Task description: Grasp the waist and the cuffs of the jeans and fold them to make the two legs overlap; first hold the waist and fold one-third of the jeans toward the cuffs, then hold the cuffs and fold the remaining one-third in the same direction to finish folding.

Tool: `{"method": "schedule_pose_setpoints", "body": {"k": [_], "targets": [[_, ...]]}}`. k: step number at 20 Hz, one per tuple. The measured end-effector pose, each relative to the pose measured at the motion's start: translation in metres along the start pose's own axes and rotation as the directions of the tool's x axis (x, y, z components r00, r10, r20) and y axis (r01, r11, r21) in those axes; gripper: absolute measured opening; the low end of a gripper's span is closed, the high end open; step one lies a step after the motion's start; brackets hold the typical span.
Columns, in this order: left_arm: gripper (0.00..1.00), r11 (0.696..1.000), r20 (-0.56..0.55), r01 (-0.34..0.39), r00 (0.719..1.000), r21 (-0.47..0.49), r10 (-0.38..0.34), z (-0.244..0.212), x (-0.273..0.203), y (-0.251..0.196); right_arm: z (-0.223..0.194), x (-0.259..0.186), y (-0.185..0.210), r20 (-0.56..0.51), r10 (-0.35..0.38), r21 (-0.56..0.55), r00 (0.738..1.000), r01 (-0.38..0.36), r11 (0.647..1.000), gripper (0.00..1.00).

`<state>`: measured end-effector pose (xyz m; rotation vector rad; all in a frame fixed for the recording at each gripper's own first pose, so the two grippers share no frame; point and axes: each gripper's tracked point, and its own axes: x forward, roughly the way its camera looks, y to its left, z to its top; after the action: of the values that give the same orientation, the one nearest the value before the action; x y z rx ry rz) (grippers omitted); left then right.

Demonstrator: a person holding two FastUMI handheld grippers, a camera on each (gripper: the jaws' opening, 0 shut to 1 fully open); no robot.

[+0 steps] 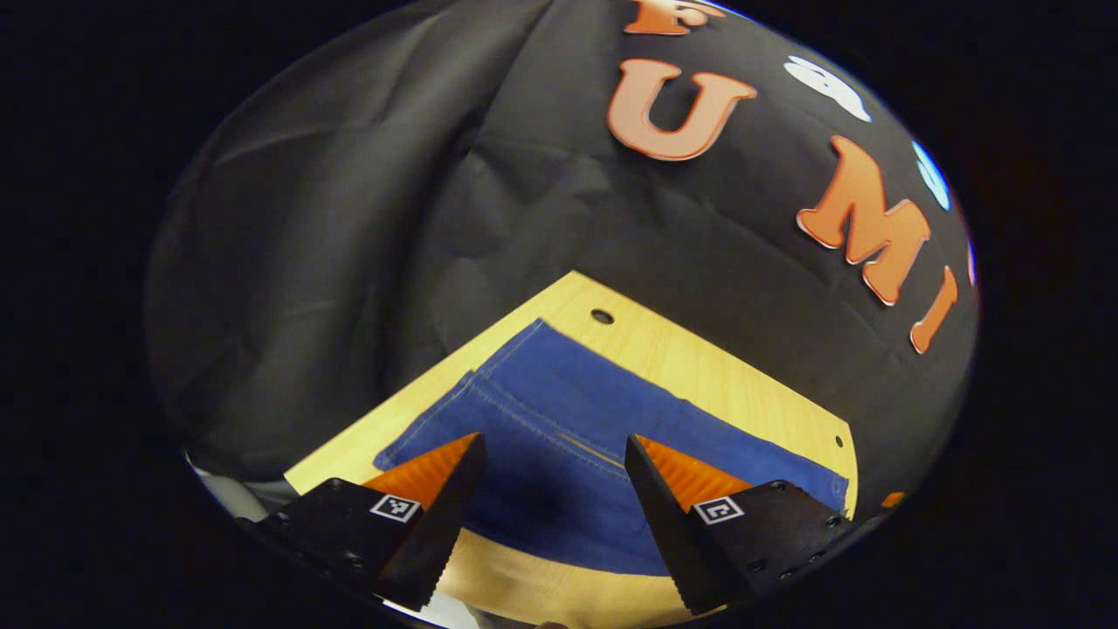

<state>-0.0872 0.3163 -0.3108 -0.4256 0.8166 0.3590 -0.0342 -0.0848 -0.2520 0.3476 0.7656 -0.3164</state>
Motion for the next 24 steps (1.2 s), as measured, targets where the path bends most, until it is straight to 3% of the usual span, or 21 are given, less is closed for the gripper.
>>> {"method": "schedule_pose_setpoints", "body": {"k": [2, 5, 8, 15, 19, 24], "targets": [[0.98, 0.993, -0.068, -0.022, 0.998, -0.113, 0.014, -0.016, 0.013, 0.019, -0.015, 0.007, -0.006, -0.063, 0.013, 0.06, 0.998, -0.009, 0.998, 0.98], [0.97, 0.957, -0.151, -0.052, 0.988, -0.285, 0.009, -0.037, 0.018, 0.049, -0.03, 0.02, -0.012, -0.126, 0.044, 0.149, 0.991, -0.025, 0.989, 0.97], [0.98, 0.921, -0.223, -0.117, 0.974, -0.372, 0.034, -0.053, 0.022, 0.074, -0.042, 0.031, -0.016, -0.182, 0.067, 0.22, 0.981, -0.026, 0.975, 0.98], [0.98, 0.858, -0.263, -0.163, 0.964, -0.488, 0.034, -0.073, 0.037, 0.116, -0.055, 0.045, -0.027, -0.249, 0.114, 0.359, 0.962, -0.017, 0.933, 0.98], [0.98, 0.839, -0.27, -0.141, 0.963, -0.525, -0.007, -0.087, 0.055, 0.13, -0.066, 0.047, -0.028, -0.273, 0.116, 0.402, 0.955, 0.004, 0.916, 0.98], [0.93, 0.807, -0.206, -0.034, 0.972, -0.589, -0.109, -0.076, 0.072, 0.131, -0.071, 0.046, -0.022, -0.255, 0.128, 0.481, 0.958, 0.01, 0.877, 0.98]]}}
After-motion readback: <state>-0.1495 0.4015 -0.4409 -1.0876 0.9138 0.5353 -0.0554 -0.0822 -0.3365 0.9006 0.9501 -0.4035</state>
